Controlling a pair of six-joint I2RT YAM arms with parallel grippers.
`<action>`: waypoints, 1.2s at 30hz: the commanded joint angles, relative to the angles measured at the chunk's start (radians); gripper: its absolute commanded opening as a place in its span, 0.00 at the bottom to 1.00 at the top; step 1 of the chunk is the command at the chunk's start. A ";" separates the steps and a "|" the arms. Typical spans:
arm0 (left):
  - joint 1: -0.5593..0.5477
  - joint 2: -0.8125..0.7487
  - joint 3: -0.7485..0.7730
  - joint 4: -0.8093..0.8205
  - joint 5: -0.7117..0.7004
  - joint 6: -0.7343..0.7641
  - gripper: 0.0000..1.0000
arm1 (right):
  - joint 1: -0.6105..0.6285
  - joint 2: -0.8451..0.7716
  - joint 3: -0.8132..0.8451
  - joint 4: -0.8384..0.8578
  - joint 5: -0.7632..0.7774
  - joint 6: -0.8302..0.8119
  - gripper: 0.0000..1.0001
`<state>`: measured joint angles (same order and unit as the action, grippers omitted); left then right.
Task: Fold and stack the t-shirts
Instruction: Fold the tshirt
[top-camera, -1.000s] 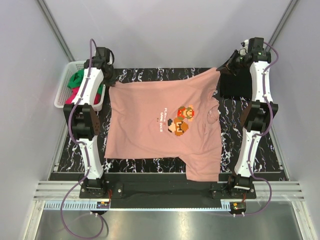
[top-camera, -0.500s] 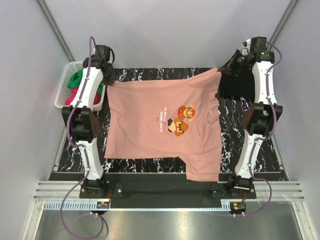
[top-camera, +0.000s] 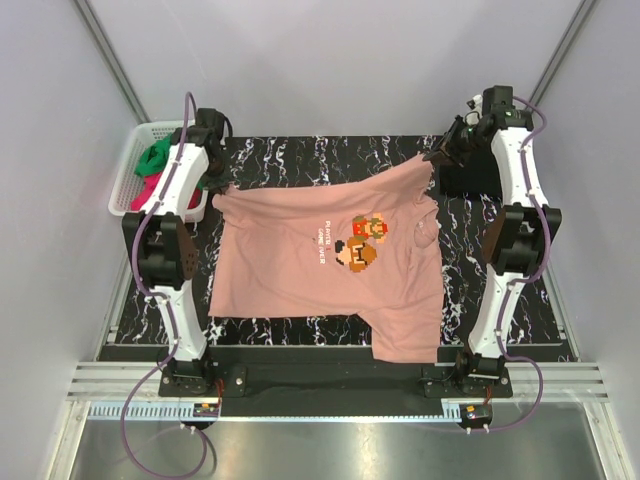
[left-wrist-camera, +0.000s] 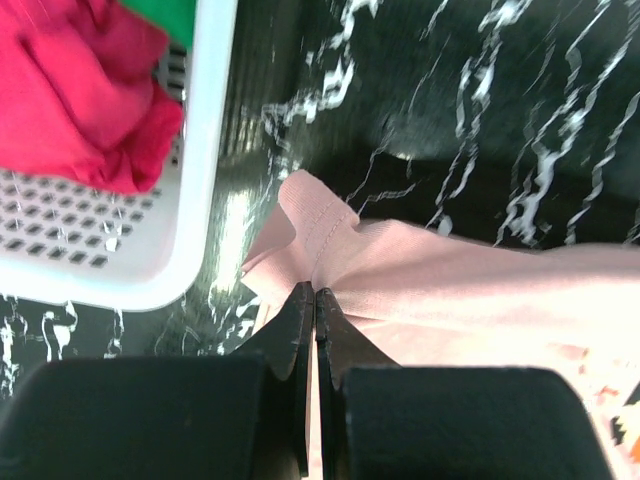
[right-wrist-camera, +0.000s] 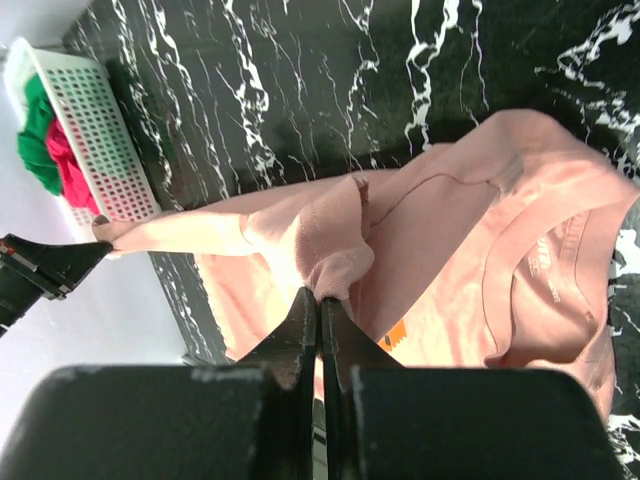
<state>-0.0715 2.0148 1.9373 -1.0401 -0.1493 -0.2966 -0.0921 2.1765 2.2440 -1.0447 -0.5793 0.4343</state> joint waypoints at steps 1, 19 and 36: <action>-0.004 -0.087 -0.020 0.000 0.007 -0.001 0.00 | 0.011 -0.106 -0.020 0.006 0.025 -0.029 0.00; -0.024 -0.169 -0.139 -0.006 0.031 -0.002 0.00 | 0.018 -0.334 -0.369 0.046 0.049 -0.040 0.00; -0.045 -0.166 -0.228 -0.080 0.062 -0.012 0.00 | 0.034 -0.369 -0.530 0.052 0.047 -0.046 0.00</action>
<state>-0.1165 1.8801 1.7359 -1.1023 -0.1081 -0.3004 -0.0715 1.8729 1.7336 -1.0077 -0.5385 0.4057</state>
